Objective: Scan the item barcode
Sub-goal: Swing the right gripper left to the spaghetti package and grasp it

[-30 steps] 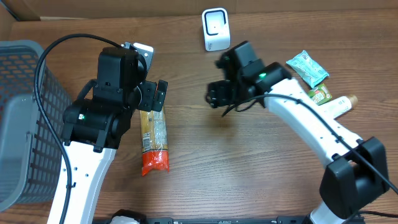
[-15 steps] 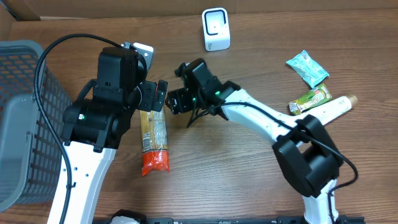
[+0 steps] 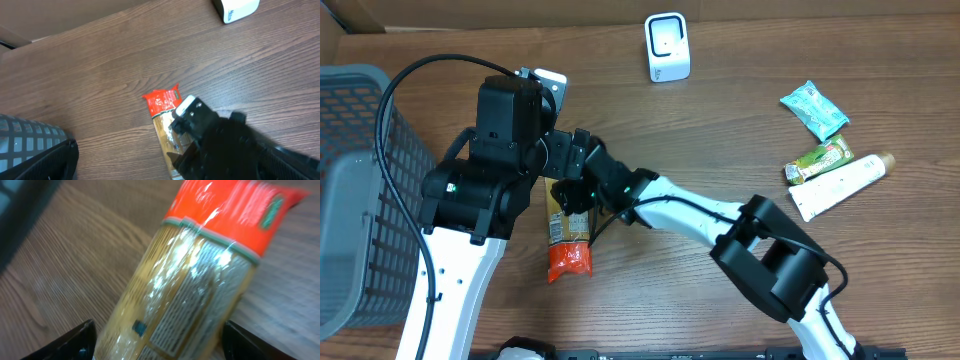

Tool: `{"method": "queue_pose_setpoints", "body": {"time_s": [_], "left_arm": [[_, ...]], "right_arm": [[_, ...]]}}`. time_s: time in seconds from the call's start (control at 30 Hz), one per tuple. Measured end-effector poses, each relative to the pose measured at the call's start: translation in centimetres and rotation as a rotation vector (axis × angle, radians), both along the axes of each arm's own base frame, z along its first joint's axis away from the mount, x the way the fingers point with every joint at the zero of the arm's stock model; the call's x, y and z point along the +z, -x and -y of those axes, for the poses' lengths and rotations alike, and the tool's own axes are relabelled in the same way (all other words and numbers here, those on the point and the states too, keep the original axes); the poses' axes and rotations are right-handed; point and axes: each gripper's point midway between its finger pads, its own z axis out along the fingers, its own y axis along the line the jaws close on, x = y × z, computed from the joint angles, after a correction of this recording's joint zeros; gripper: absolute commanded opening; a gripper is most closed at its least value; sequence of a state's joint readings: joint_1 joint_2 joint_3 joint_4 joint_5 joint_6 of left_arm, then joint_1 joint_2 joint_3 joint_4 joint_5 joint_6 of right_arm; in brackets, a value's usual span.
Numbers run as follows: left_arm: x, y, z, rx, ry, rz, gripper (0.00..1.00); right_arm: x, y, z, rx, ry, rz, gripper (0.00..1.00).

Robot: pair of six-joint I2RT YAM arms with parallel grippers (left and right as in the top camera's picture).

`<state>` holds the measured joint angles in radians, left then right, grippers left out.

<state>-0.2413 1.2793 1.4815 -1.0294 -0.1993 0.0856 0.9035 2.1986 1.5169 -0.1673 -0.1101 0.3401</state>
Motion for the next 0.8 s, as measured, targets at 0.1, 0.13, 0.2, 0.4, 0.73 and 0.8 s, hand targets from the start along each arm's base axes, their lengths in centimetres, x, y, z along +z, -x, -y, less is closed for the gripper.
{"method": "queue_pose_setpoints", "body": {"time_s": [0.1,0.13,0.2,0.4,0.73,0.8], "left_arm": [[0.0,0.0,0.0,0.0,0.0,0.0,1.0],[0.0,0.0,0.0,0.0,0.0,0.0,1.0],[0.0,0.0,0.0,0.0,0.0,0.0,1.0],[0.0,0.0,0.0,0.0,0.0,0.0,1.0],[0.0,0.0,0.0,0.0,0.0,0.0,1.0],[0.0,0.0,0.0,0.0,0.0,0.0,0.99]], "right_arm": [[-0.7,0.0,-0.2,-0.006,0.014,0.016,0.73],[-1.0,-0.2,0.0,-0.016,0.023,0.019,0.72],[-1.6,-0.3,0.3,-0.032,0.039,0.01,0.68],[-2.9,-0.1,1.9,-0.105,0.104,-0.074,0.58],[-2.3,0.6,7.1,-0.238,0.32,-0.261,0.66],[-2.1,1.1,8.3,-0.238,0.358,-0.316,0.66]]}}
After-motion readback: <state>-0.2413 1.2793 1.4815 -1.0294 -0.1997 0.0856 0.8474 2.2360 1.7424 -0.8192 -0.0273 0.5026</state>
